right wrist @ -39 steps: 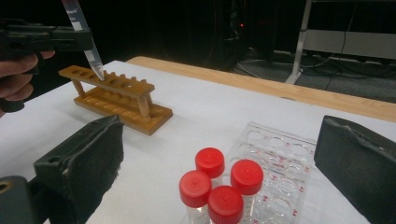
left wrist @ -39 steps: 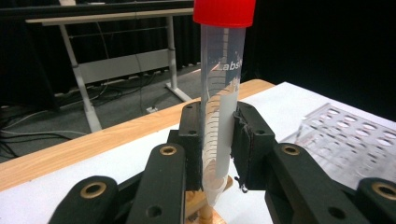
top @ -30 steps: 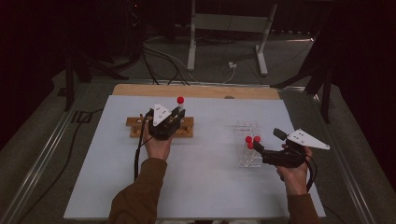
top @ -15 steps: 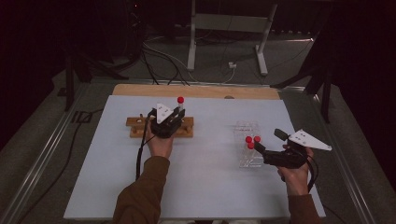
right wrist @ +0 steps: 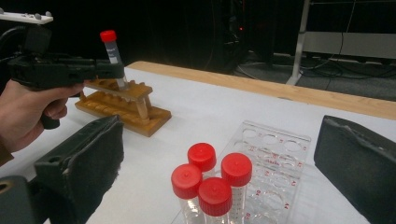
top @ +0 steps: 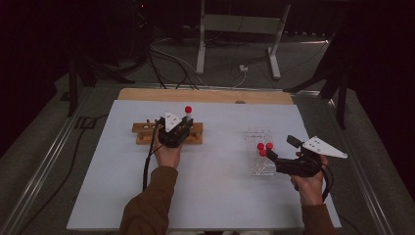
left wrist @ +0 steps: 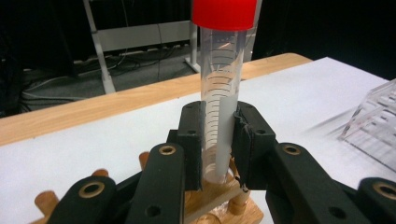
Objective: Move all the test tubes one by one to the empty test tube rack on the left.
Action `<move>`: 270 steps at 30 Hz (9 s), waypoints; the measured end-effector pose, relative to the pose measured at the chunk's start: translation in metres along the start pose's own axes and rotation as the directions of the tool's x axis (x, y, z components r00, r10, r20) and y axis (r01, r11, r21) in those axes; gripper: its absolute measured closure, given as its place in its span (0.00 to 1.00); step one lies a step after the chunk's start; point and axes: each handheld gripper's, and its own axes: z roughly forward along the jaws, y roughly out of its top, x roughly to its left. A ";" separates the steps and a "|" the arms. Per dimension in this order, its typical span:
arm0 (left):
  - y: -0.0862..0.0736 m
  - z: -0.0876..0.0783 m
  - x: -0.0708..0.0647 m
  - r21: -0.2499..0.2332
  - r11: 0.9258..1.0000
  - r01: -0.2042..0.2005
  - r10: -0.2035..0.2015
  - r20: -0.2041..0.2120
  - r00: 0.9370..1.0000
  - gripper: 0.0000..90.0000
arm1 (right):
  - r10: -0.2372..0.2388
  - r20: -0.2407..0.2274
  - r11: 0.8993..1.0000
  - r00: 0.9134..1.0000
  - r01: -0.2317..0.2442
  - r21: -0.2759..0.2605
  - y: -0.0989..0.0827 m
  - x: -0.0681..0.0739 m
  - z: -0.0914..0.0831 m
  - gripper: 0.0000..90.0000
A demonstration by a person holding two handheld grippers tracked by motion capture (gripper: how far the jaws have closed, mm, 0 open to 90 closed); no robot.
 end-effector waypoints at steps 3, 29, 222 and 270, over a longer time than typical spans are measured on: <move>-0.003 0.001 0.000 0.012 1.000 -0.001 0.001 -0.001 1.000 0.83 | -0.005 -0.004 1.000 1.000 0.005 0.001 0.000 0.000 0.001 0.02; -0.004 0.008 0.000 0.079 0.997 -0.029 0.029 -0.010 1.000 0.79 | 0.000 -0.012 1.000 1.000 0.000 0.000 -0.001 0.001 0.002 0.02; 0.008 -0.075 -0.074 -0.023 0.999 -0.031 0.037 0.275 0.961 0.05 | -0.170 -0.172 0.979 0.970 0.187 0.087 0.032 0.075 0.052 0.83; 0.009 -0.057 -0.092 -0.050 0.994 -0.102 0.113 0.321 0.940 0.85 | -0.119 -0.220 0.989 0.968 0.135 0.061 0.032 0.084 0.060 0.24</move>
